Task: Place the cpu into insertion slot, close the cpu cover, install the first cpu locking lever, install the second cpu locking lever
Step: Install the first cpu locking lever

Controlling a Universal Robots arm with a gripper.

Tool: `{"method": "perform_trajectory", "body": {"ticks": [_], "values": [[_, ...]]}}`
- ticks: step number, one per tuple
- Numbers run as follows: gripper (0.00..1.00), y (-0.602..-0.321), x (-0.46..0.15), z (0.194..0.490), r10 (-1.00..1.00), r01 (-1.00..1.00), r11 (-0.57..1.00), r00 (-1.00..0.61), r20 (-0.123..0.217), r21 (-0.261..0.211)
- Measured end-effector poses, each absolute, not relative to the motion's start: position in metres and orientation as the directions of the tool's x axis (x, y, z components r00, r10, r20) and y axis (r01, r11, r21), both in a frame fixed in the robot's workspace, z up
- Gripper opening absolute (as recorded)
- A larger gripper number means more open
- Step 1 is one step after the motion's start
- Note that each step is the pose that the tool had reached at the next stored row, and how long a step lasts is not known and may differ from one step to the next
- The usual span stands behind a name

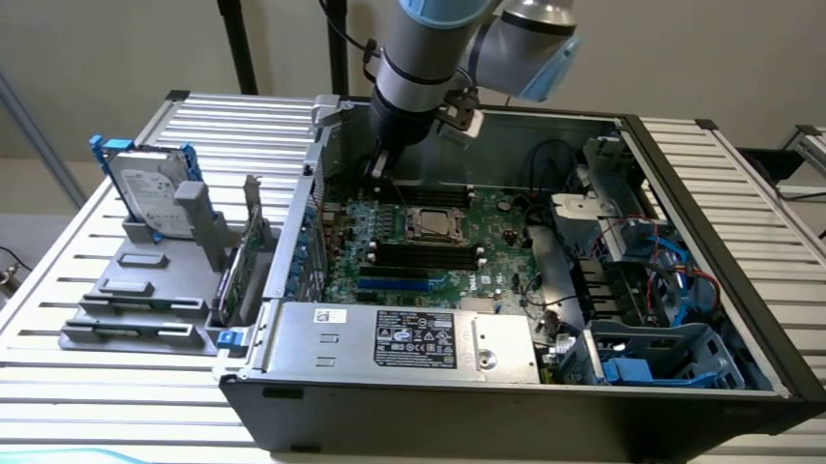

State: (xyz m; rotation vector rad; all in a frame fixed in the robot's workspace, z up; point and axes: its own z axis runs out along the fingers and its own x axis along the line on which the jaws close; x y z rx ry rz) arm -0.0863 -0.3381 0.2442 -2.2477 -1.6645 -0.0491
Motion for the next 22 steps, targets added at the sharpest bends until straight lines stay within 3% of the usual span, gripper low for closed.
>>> {"method": "perform_trajectory", "body": {"ticks": [13,22], "values": [[0.11,-0.338,-0.086,0.245,0.877,0.913,-0.302,0.379,0.295,-0.276],[0.11,-0.338,-0.059,0.245,0.873,0.912,-0.3,0.381,0.306,-0.279]]}}
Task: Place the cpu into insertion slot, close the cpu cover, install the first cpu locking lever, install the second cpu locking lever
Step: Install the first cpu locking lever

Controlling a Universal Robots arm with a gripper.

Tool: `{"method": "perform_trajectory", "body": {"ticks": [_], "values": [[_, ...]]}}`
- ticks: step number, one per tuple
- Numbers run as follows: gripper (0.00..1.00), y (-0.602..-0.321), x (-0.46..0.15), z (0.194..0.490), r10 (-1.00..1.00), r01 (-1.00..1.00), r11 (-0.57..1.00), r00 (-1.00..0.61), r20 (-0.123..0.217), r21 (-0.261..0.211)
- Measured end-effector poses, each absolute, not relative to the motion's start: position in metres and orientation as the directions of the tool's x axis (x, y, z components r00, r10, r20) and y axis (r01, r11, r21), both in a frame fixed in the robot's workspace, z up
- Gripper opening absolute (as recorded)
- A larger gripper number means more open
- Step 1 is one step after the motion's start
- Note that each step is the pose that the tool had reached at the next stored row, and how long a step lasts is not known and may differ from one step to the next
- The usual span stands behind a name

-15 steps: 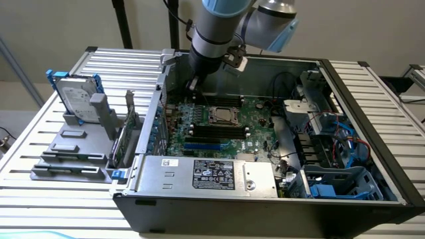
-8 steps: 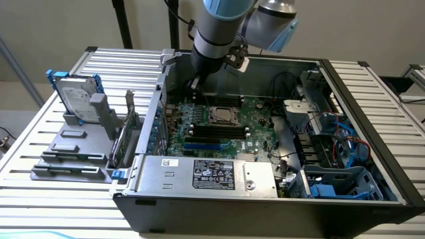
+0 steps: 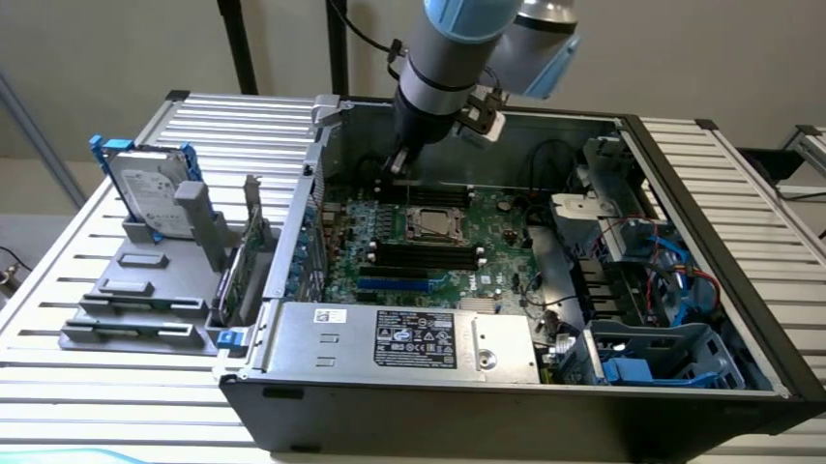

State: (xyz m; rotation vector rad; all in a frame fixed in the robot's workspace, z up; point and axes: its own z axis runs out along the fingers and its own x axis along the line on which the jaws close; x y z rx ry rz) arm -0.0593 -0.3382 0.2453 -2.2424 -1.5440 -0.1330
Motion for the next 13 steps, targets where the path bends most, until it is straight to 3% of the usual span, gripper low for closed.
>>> {"method": "perform_trajectory", "body": {"ticks": [13], "values": [[0.11,-0.339,-0.033,0.244,0.872,0.912,-0.3,0.381,0.308,-0.28]]}}
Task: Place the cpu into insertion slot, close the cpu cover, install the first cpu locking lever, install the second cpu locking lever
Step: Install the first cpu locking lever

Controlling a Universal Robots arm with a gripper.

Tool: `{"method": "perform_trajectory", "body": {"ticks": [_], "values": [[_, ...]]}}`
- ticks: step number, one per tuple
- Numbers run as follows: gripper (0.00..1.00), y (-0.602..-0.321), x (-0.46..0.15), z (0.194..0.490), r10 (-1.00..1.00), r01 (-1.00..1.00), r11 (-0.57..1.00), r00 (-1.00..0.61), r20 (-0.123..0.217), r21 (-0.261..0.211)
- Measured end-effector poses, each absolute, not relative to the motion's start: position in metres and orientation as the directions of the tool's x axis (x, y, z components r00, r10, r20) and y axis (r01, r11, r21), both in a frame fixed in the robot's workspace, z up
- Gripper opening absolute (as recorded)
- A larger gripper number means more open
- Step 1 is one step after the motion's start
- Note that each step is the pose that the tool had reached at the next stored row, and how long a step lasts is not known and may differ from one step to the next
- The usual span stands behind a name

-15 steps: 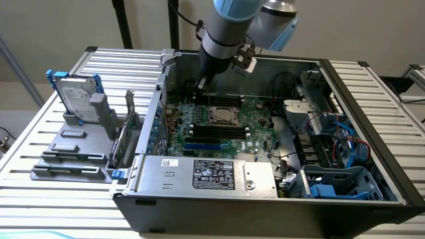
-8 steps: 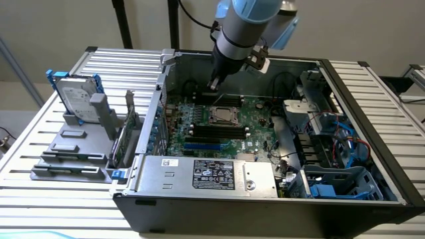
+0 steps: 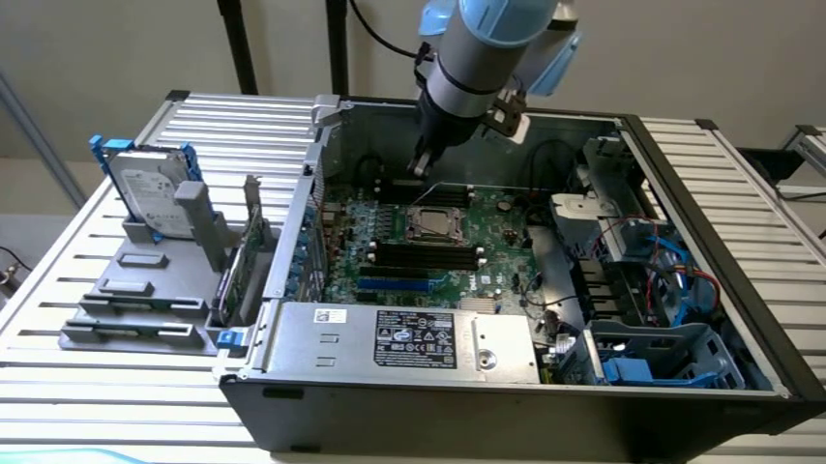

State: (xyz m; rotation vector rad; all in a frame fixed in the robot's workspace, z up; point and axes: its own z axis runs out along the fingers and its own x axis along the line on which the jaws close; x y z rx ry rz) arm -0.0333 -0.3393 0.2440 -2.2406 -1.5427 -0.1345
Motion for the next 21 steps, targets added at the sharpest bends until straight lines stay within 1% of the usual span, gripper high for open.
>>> {"method": "perform_trajectory", "body": {"ticks": [9,16,21], "values": [[0.11,-0.341,-0.04,0.233,0.877,0.912,-0.305,0.381,0.293,-0.275],[0.11,-0.341,-0.044,0.226,0.881,0.912,-0.319,0.385,0.275,-0.257],[0.11,-0.34,-0.044,0.214,0.882,0.912,-0.323,0.387,0.267,-0.254]]}}
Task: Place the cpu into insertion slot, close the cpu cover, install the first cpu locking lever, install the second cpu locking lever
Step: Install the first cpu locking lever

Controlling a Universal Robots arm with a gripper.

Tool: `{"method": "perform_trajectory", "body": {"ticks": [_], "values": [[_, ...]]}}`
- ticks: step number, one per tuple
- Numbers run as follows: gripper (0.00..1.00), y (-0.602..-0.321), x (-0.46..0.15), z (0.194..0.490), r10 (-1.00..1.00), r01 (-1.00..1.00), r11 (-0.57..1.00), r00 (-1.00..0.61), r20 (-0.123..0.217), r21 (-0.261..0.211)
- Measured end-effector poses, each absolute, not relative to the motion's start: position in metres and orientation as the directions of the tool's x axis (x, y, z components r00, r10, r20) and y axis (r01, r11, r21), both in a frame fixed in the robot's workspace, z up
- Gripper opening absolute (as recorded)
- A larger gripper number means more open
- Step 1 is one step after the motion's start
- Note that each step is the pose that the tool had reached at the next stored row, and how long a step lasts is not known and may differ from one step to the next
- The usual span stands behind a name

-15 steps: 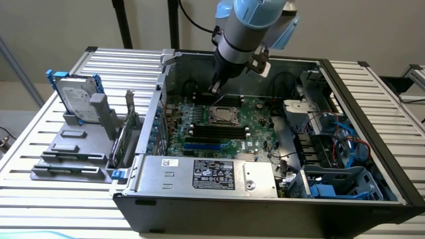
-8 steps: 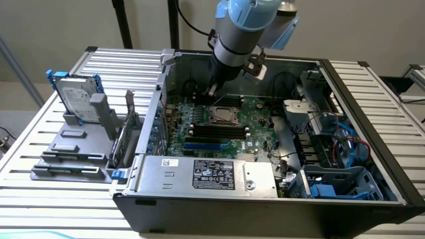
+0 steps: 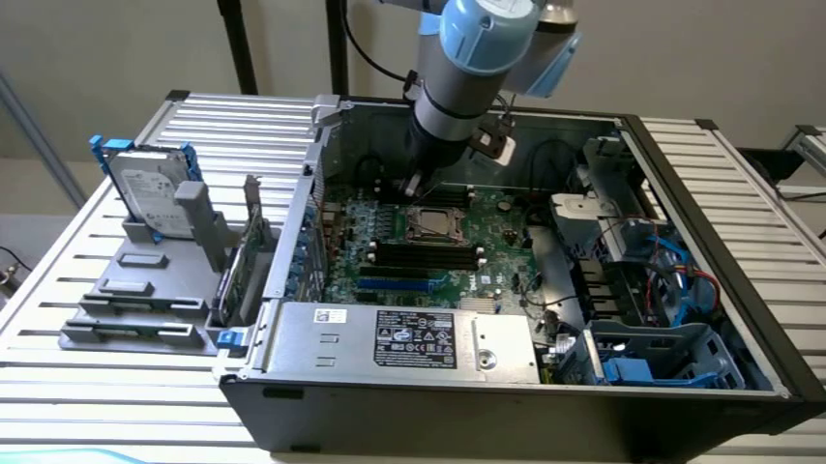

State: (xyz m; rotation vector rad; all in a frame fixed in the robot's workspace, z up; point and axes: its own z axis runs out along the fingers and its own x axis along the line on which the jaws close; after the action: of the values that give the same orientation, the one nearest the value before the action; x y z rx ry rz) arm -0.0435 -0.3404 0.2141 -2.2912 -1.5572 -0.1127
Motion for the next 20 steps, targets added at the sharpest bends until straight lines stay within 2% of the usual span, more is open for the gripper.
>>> {"method": "perform_trajectory", "body": {"ticks": [8,20], "values": [[0.11,-0.337,-0.044,0.202,0.887,0.911,-0.33,0.388,0.249,-0.247],[0.11,-0.33,-0.04,0.199,0.893,0.909,-0.338,0.391,0.223,-0.243]]}}
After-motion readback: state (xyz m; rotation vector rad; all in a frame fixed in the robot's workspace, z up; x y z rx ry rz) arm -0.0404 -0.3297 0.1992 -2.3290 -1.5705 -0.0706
